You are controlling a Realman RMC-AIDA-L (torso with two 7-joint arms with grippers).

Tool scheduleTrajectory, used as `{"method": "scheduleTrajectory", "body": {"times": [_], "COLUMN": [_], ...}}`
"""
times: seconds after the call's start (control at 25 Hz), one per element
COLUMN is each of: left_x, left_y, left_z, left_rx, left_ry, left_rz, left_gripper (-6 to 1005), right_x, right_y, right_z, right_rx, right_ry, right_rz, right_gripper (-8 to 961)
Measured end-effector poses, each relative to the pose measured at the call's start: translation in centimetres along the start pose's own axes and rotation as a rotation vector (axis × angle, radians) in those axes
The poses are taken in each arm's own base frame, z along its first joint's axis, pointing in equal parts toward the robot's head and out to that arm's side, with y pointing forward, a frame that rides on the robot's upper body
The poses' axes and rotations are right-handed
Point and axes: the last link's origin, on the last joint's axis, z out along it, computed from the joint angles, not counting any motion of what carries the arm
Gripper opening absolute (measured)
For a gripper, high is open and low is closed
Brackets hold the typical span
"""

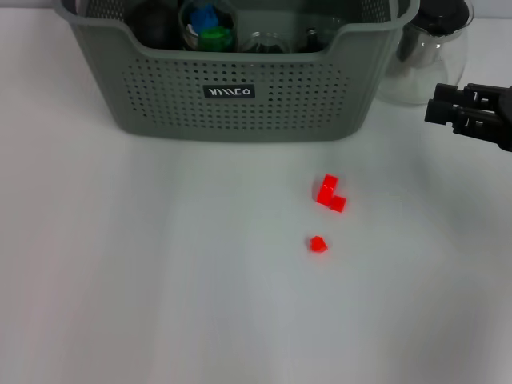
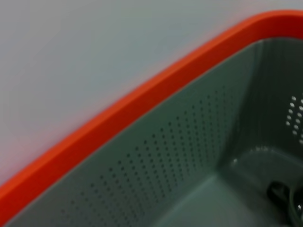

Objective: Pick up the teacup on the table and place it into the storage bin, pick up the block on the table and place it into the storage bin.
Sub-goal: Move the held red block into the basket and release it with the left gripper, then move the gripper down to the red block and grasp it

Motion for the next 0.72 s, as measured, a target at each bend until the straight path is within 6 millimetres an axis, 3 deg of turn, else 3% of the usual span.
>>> {"method": "scheduleTrajectory", "body": {"times": [0.12, 0.36, 0.44, 0.56, 0.68, 0.72], "left_x": [0.0, -1.4, -3.2, -8.3, -12.6, -13.5], "left_y": [-0.6, -2.1, -2.4, -1.4, 0.6, 1.1], "left_z": [-1.1, -7.7, -10.3, -15.4, -18.7, -19.0], "left_rx": [-0.005, -0.137, -0.214, -0.396, -0.529, -0.541], "left_ry": [0.056, 0.378, 0.523, 0.841, 1.062, 1.079], "left_rz": [-0.041, -0.182, -0.212, -0.115, 0.048, 0.081], "left_gripper": [750, 790, 824, 824, 824, 824], "right_x": [0.0, 0.1, 0.1, 0.3, 0.3, 0.4], "right_y": [0.0, 0.0, 0.0, 0.0, 0.0, 0.0], "right_z": [0.0, -0.2, -0.3, -0.4, -0.5, -0.5], "right_rx": [0.000, 0.005, 0.007, 0.010, 0.011, 0.012], "right_ry": [0.000, 0.001, 0.001, 0.001, 0.002, 0.002], "right_rz": [-0.001, 0.004, 0.004, 0.007, 0.009, 0.009], "right_gripper": [490, 490, 490, 490, 490, 490]}}
